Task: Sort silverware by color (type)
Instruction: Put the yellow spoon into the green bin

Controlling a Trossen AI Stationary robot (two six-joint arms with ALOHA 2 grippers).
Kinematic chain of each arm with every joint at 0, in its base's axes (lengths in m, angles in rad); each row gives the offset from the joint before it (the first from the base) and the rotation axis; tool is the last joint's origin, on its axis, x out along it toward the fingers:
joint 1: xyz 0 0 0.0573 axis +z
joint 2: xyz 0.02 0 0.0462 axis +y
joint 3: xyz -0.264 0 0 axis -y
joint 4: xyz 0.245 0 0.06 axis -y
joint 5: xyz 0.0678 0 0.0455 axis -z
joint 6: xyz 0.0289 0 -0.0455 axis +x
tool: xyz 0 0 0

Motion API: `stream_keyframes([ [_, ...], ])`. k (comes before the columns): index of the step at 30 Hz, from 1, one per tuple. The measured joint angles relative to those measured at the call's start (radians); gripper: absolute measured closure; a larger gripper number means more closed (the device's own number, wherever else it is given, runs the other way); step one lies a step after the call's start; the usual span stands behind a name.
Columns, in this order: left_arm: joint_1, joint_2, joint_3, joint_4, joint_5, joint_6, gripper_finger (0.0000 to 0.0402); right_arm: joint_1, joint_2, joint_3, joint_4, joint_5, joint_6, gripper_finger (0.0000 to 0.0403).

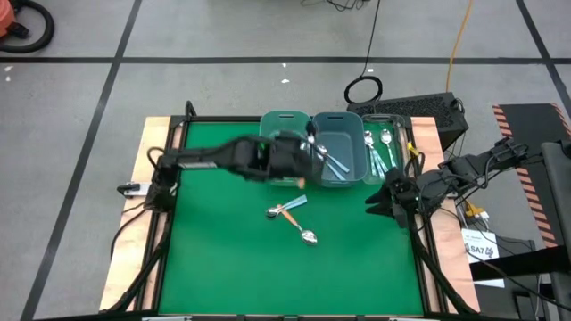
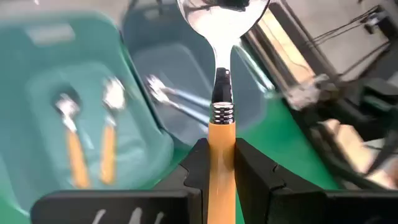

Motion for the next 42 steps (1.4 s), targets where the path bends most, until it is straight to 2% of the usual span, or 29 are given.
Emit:
stream_keyframes([
  [3,0.070,-0.022,0.000,-0.029,0.003,0.151,0.0348,0.000,0.000,0.000,-0.004,0.085,0.003,0.0236],
  [10,0.219,-0.025,0.000,-0.057,0.133,0.432,0.0348,0.000,0.000,0.000,0.008,0.184,0.123,0.0236],
  [21,0.404,0.023,-0.011,-0.089,0.163,0.634,0.0348,0.000,0.000,0.000,0.035,0.363,0.286,0.0236],
  [26,0.462,0.057,-0.010,-0.077,0.208,0.663,0.0348,0.000,0.002,0.000,0.036,0.371,0.367,0.0236],
  [31,0.500,0.104,-0.011,-0.081,0.257,0.620,0.0348,0.000,0.005,0.000,0.063,0.371,0.383,0.0236],
  [42,0.397,0.181,-0.011,-0.094,0.266,0.563,0.0348,0.000,0.024,0.000,0.055,0.397,0.381,0.0236],
])
